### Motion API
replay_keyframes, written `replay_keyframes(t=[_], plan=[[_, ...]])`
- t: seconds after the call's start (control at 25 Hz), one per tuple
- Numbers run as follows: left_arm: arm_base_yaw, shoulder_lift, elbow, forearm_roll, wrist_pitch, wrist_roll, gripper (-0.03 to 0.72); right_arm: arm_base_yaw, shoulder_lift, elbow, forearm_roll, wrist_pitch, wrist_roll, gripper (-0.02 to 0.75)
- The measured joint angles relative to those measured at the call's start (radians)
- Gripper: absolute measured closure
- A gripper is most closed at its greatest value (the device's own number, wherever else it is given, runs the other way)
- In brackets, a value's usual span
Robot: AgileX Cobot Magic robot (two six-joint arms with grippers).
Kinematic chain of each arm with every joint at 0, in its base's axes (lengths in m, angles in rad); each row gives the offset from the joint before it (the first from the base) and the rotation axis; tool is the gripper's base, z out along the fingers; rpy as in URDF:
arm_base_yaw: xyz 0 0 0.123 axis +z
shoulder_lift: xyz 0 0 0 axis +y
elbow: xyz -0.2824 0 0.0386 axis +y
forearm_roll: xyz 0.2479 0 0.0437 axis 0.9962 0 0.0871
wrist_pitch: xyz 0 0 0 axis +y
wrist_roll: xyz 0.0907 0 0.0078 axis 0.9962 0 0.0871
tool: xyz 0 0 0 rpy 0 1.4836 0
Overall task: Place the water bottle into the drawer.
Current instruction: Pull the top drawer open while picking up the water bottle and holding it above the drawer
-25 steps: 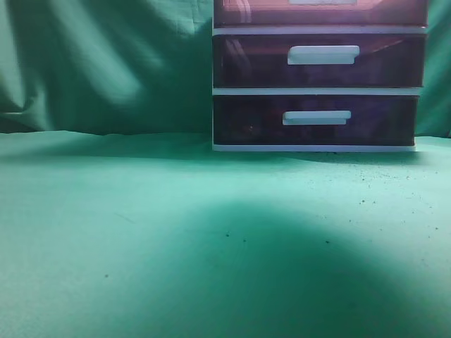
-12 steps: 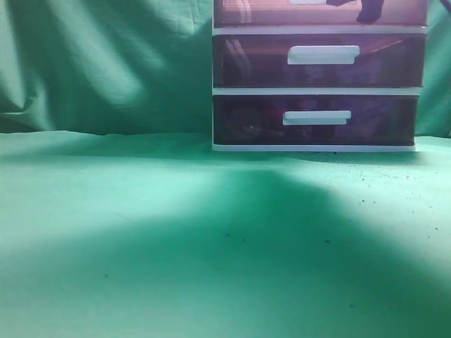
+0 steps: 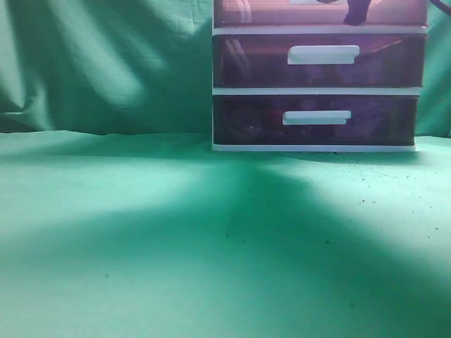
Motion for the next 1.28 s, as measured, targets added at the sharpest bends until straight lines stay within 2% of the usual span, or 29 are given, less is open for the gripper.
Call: replay_keyframes(t=[0.16, 0.24, 0.28, 0.56, 1.0, 1.28], plan=[[-0.001, 0.0, 0.0, 0.0, 0.022, 0.0, 0.427, 0.0, 0.023, -0.01, -0.001, 0.002, 0.0, 0.473], [-0.001, 0.0, 0.0, 0.0, 0.032, 0.0, 0.427, 0.0, 0.025, -0.01, -0.001, 0.0, -0.001, 0.627], [-0.001, 0.0, 0.0, 0.0, 0.034, 0.0, 0.427, 0.0, 0.025, -0.011, -0.011, 0.0, -0.01, 0.654], [-0.001, 0.0, 0.0, 0.0, 0.04, 0.0, 0.427, 0.0, 0.0, 0.021, -0.019, -0.005, -0.022, 0.649], [-0.001, 0.0, 0.0, 0.002, 0.045, 0.0, 0.427, 0.026, -0.256, 0.383, -0.068, -0.063, -0.012, 0.649], [-0.001, 0.0, 0.0, 0.0, -0.001, 0.0, 0.427, 0.087, -0.302, 0.46, -0.021, -0.083, 0.0, 0.649]])
